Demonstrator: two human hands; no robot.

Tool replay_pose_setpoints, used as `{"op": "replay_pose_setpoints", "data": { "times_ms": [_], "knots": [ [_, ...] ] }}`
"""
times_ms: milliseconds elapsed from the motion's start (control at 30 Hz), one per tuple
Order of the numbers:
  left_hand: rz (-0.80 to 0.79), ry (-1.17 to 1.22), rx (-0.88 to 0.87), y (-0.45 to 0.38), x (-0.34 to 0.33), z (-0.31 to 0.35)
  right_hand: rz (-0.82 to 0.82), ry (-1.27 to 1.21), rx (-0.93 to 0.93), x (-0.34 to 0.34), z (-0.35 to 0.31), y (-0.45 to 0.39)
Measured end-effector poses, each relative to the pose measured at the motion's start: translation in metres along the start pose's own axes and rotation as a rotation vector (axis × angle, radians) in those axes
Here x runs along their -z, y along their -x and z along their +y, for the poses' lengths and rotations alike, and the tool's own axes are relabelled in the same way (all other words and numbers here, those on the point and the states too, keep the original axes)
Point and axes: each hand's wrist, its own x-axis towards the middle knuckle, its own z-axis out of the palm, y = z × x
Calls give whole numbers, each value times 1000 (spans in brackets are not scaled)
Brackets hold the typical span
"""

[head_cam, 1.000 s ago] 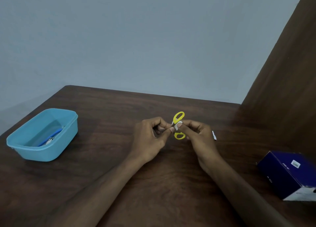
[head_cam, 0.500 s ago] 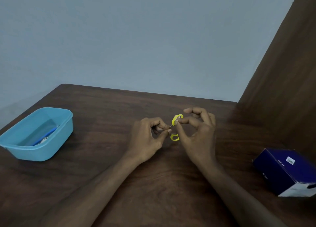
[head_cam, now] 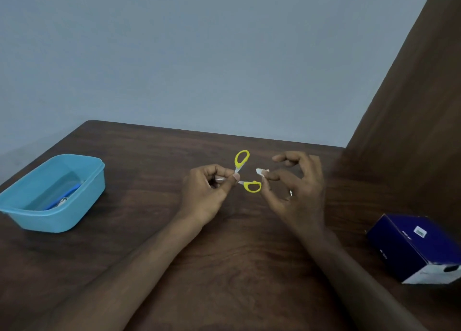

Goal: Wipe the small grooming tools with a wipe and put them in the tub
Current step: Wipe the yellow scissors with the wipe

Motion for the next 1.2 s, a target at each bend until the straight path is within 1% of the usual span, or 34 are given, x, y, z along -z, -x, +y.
{"op": "replay_pose_setpoints", "data": {
  "times_ms": [67,133,200,267,333,433,467,500,600,667,700,767,800,833,867,900,933,967,1000,1067,1100,1200],
  "knots": [
    [20,93,62,-2,0,0,-29,26,34,-2,-4,0],
    [27,167,95,-3,1,-1,-109,52,27,-5,-7,2],
    [14,201,88,-3,1,0,-188,88,-56,-10,-8,3],
    [2,192,42,-1,1,1,-228,81,-187,-15,-10,6],
    [0,156,-8,0,0,2,-234,-44,-362,-22,-14,11],
    [13,134,-32,0,0,1,-228,-414,-758,-32,-22,13],
    [23,135,-29,0,0,1,-224,-507,-843,-33,-24,13],
    [34,139,-23,0,0,1,-215,-578,-898,-33,-25,12],
    [61,165,16,-1,1,1,-146,-764,-974,-28,-28,5],
    [57,195,54,-2,2,0,-60,-831,-971,-23,-31,-1],
    [51,202,68,-2,2,-1,-17,-753,-899,-21,-29,-2],
    [42,209,83,-2,1,-1,41,-420,-644,-16,-20,-2],
    [39,215,87,-3,1,-1,54,-261,-467,-13,-14,-2],
    [35,223,89,-3,0,-2,43,-139,-286,-10,-8,-1],
    [31,235,89,-3,0,-2,-5,-46,-136,-8,-4,0],
    [26,247,89,-3,1,-2,-78,21,-41,-7,-2,2],
    [24,257,91,-4,1,-2,-149,63,-5,-9,-1,4],
    [24,261,93,-4,1,-2,-194,74,-16,-11,-1,5],
    [21,255,93,-4,1,-2,-202,59,-53,-13,-1,5],
    [11,215,84,-2,1,0,-162,-46,-150,-17,0,6],
    [13,195,75,-2,0,0,-159,-152,-223,-18,1,7],
    [41,179,60,-2,2,-2,-244,-531,-582,-20,-4,8]
  ]
}}
